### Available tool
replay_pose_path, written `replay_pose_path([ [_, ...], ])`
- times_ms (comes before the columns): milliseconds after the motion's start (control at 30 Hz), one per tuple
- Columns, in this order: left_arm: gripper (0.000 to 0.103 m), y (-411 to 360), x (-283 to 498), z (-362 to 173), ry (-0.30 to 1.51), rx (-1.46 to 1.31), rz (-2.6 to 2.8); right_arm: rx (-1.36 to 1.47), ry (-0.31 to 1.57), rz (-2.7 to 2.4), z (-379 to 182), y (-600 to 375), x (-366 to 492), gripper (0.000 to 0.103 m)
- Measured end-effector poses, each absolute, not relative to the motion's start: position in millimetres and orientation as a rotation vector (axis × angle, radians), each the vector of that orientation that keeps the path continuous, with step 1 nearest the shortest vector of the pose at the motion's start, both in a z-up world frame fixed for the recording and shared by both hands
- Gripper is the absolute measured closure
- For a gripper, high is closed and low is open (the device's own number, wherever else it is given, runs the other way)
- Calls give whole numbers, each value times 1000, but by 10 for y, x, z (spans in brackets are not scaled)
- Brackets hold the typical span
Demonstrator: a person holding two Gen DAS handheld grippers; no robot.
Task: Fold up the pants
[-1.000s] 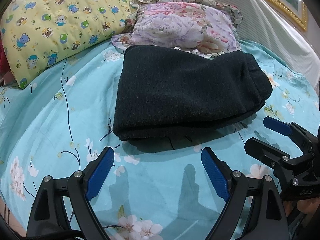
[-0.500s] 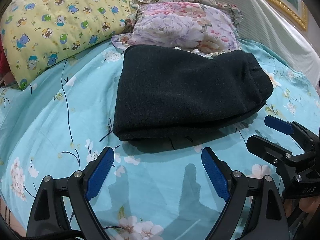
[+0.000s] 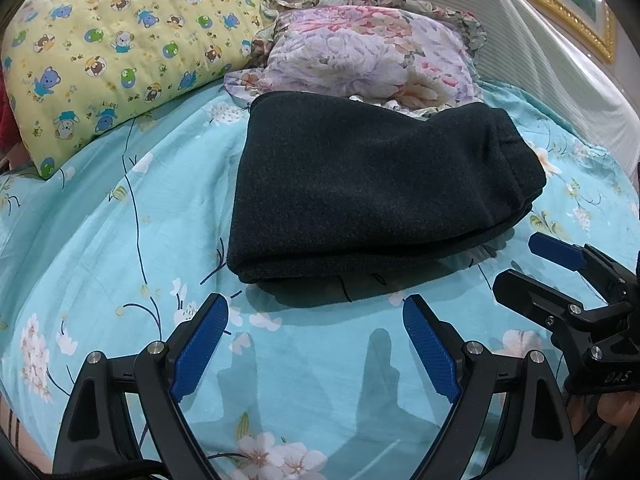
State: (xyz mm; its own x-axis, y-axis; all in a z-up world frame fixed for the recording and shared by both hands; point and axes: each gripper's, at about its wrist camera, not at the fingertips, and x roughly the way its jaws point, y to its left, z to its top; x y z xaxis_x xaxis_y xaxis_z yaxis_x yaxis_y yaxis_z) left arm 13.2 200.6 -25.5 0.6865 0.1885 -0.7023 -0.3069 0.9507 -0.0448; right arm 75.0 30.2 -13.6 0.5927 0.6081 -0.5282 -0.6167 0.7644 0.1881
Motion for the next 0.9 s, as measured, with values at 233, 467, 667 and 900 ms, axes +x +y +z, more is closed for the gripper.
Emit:
replay_pose_path([
  [233, 13, 2015, 137, -216, 757, -161, 277, -11, 602, 710, -127, 292, 746, 5],
  [467, 12, 2007, 131, -197, 751, -158, 285, -12, 595, 709, -108, 293, 753, 5],
  [667, 11, 2030, 117, -179, 738, -161, 296, -10, 591, 708, -100, 291, 751, 5],
  [900, 11, 2089, 93, -72, 702, -184, 283, -9, 551, 692, 25, 262, 739, 5],
])
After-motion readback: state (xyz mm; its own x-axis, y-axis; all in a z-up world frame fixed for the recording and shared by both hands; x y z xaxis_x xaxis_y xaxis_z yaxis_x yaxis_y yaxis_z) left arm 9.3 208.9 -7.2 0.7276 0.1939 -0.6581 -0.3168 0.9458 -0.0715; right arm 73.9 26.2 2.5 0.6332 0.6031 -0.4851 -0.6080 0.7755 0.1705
